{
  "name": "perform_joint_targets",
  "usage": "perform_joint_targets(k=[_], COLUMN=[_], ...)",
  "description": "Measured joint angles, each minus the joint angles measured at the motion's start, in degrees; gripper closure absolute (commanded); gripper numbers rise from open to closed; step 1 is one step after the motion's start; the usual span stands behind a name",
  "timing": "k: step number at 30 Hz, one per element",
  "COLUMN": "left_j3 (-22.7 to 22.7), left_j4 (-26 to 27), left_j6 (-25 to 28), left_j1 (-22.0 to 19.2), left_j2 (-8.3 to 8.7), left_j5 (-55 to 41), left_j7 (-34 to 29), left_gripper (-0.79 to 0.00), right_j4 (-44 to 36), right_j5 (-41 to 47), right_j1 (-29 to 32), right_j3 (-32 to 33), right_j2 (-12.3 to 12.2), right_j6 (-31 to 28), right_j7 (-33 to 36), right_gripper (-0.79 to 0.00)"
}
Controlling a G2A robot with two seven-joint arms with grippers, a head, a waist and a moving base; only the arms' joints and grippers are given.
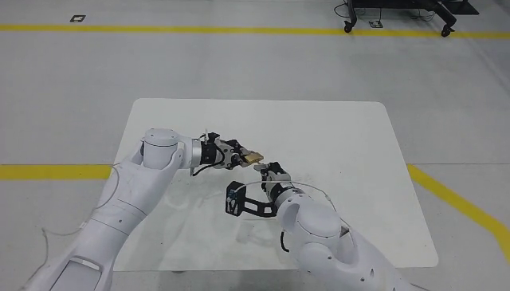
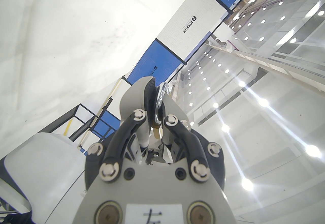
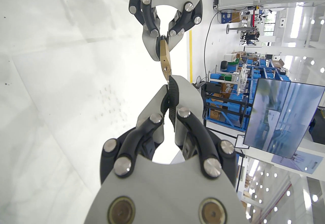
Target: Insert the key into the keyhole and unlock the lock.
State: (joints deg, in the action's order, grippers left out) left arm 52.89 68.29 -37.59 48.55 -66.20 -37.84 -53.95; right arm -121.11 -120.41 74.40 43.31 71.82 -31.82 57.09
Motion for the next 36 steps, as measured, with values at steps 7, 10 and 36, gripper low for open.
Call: perform_joint_targets(k=[7, 10, 36], left_j3=[-0.36, -0.42, -0.70], left_j4=[0.30, 0.32, 0.32], left_j6=[-0.01, 0.17, 0.49], left_j1=[0.03, 0.00, -0.13], left_j2=[0.11, 0.15, 0.29], left_j5=[0.59, 0.68, 0.41], left_j7=[-0.48, -0.68, -0.84], left_gripper=[0.000, 0.000, 0.000], right_j4=[0.94, 1.31, 4.24], right_j5=[0.34, 0.49, 1.01], right_j1=[-0.53, -0.68, -2.17], right_j3=[-0.01, 0.02, -0.63], right_j2=[0.71, 0.99, 3.61], right_j6=[-0.65, -0.79, -1.14], right_j7=[0.70, 0.85, 2.11], right_gripper=[0.000, 0.000, 0.000])
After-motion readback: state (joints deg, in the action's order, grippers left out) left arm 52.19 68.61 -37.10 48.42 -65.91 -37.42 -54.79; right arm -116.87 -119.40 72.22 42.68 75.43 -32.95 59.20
